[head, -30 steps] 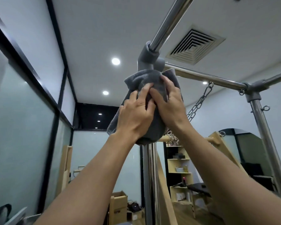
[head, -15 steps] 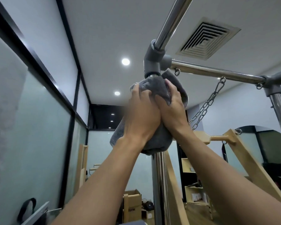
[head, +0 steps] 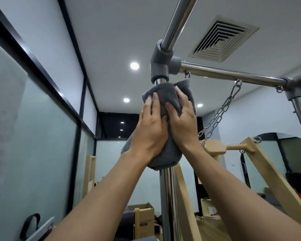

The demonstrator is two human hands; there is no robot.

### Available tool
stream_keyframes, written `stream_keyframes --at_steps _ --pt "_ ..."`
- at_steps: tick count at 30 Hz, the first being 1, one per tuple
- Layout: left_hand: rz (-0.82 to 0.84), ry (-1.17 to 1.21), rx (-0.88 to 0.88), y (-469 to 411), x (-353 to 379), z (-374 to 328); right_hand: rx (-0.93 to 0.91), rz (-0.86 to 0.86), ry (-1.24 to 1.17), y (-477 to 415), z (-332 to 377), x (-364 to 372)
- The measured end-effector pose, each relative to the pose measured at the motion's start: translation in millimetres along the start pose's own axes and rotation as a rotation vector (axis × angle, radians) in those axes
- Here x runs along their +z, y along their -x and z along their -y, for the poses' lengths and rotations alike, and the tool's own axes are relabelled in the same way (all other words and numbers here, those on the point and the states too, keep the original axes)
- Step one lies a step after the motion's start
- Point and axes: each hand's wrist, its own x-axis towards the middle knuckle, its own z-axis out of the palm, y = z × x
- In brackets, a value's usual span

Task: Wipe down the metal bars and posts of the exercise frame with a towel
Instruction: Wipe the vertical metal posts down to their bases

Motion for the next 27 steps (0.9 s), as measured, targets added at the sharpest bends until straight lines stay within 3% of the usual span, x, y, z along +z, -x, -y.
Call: stream_keyframes --at_steps 3,5,9,11,13,15,18,23,25,27 --pt "0.042 -0.224 0.115 20 9 -8 0.216 0.029 -0.011 21 -11 -18" --pt "0.069 -0.223 0.163 19 8 -2 0.278 0.06 0.06 23 -10 -24" --pt "0.035 0.086 -0.054 -4 -2 13 -0.02 0.005 0.141 0 13 -7" --pt "0.012 0.09 -0.108 -6 -3 9 -0.155 -0.061 0.119 -7 10 1" --pt "-0.008 0.026 -0.077 4 -1 -1 -0.116 -0.097 0.013 -4 1 -1" --pt "-0.001 -0.052 -0.003 18 2 -8 0.064 -0.036 -0.082 7 -2 -12" --pt "0.025 -0.111 0.061 21 3 -2 0.24 0.092 0.046 22 -2 -24" --pt "-0.048 0.261 -0.204 17 7 5 -0.098 0.179 0.299 4 17 -16" --pt "-0.079 0.221 -0.165 34 8 4 -0.066 0.162 0.174 7 8 -13" --pt "-0.065 0.121 -0.039 51 8 3 0.101 0.101 0.042 30 -3 -18"
